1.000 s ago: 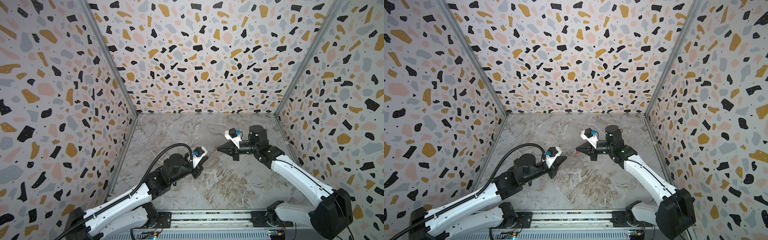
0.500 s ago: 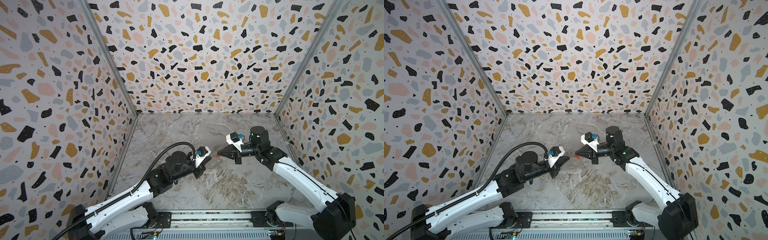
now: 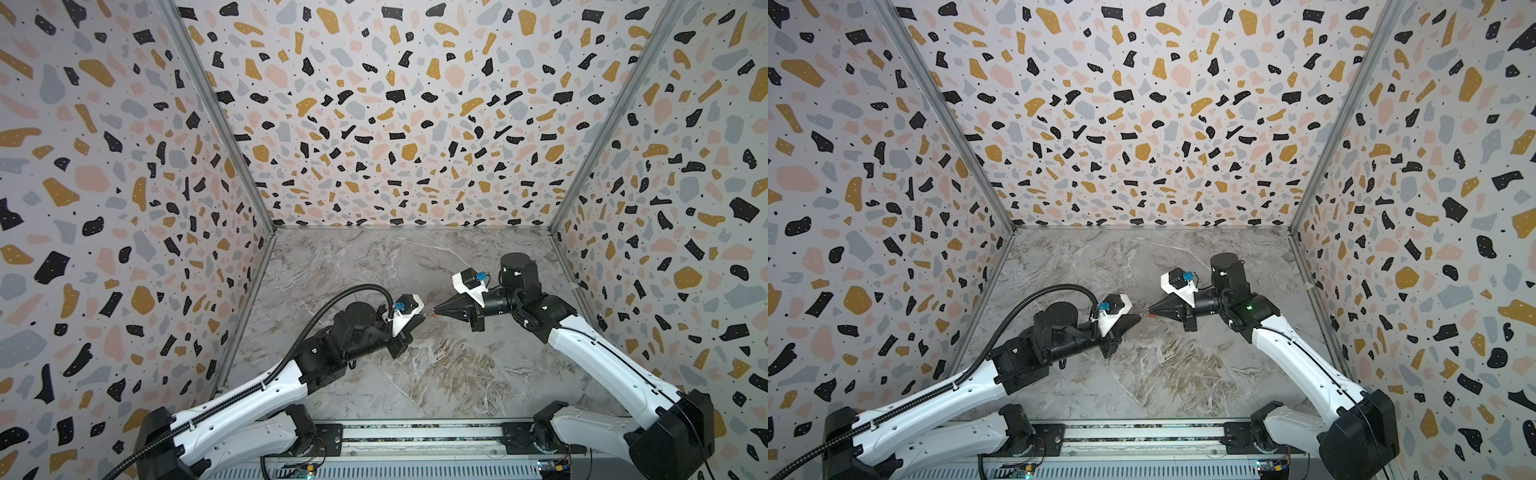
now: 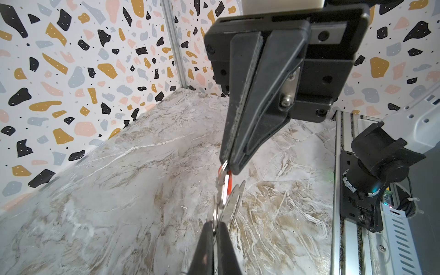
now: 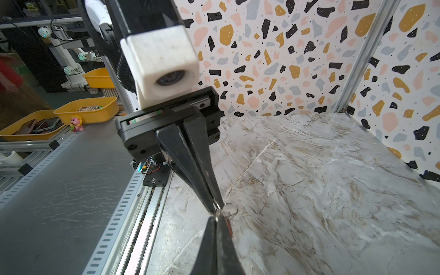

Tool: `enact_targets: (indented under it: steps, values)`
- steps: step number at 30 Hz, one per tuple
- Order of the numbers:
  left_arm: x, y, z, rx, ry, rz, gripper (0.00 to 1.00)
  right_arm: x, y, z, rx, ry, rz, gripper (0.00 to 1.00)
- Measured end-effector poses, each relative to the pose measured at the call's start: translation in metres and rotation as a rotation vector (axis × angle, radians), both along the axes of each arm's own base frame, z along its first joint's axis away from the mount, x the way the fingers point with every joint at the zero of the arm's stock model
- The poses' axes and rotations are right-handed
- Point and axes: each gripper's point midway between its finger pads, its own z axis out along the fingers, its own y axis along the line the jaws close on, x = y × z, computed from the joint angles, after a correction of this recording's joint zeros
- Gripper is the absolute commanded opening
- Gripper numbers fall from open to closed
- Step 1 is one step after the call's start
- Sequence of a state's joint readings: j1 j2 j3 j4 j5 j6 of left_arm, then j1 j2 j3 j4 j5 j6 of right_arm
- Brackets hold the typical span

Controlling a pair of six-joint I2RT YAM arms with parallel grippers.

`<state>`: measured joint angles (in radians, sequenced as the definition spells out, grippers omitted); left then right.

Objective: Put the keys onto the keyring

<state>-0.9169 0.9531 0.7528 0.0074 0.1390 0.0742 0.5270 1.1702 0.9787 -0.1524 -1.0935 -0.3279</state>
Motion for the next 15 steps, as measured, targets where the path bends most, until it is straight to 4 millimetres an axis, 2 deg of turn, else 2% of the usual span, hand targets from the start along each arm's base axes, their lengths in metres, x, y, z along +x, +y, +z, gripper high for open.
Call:
enact_targets:
  steps: [15]
  values:
    - [-0.0002,0.0011,-0.0038,0.015,0.006,0.003,0.0,-0.001,0.0071,-0.008,-0.036,0.001,0.013,0.0]
